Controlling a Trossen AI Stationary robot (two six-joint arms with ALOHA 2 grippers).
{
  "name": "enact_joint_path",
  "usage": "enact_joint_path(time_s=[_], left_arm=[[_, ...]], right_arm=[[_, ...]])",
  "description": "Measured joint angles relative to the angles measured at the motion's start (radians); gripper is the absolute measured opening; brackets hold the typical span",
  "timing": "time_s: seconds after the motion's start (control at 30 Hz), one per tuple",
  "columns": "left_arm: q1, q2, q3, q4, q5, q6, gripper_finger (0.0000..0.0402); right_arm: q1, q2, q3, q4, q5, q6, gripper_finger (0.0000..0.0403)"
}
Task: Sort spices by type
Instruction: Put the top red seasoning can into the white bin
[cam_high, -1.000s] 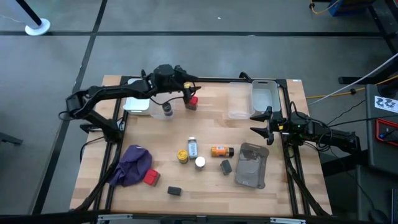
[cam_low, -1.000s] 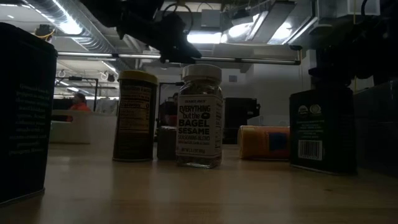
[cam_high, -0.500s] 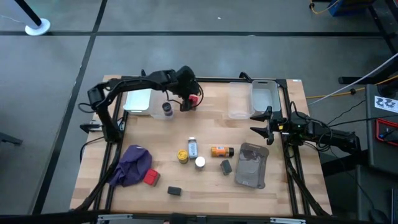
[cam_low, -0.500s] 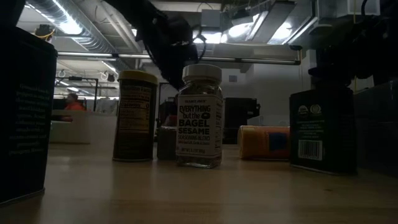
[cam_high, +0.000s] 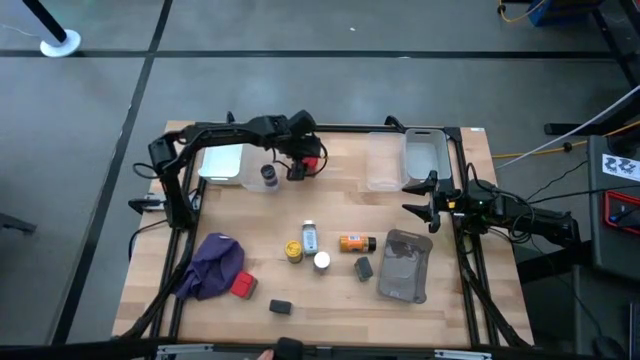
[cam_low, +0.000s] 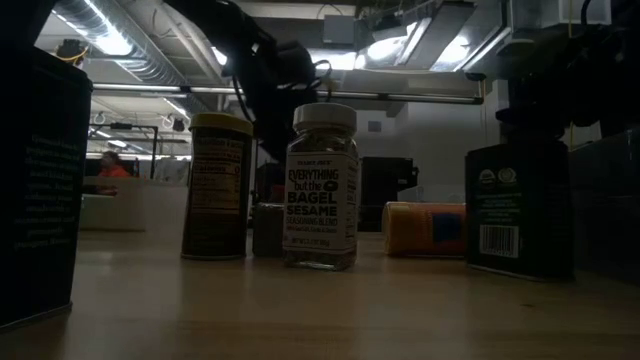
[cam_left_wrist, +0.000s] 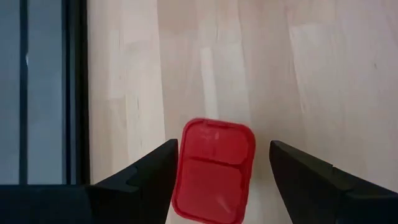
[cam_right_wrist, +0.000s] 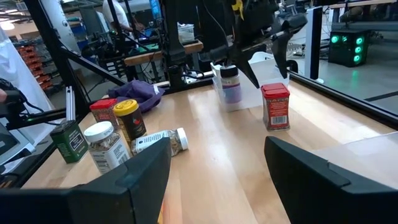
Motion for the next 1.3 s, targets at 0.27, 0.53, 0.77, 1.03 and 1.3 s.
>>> enact_joint_path(time_s=[0.27,0.53,0.77,1.03,1.3], left_arm=[[0.010,0.000,-0.026,0.007,-0.002,0.005,0.0237],[0.017,0.032,-0.027,0.033,0.001,0.005,0.0237],[0.022,0.075,-0.022,0.063,-0.005,0.032,0.0237],[0.021,0.080,-0.026,0.047,0.007,0.028,0.0222],[0.007,0.077,-0.026,0.043,-0.001,0.033,0.0215]], right_arm=[[0.000,0.000,0.000,0.000,0.000,0.000,0.0260],[0.000,0.000,0.000,-0.001,0.000,0.000,0.0260],[0.000,0.000,0.000,-0.002,0.000,0.000,0.0260],[0.000,0.000,0.000,-0.002,0.000,0.000,0.0260],[0.000,0.000,0.000,-0.002,0.000,0.000,0.0260]])
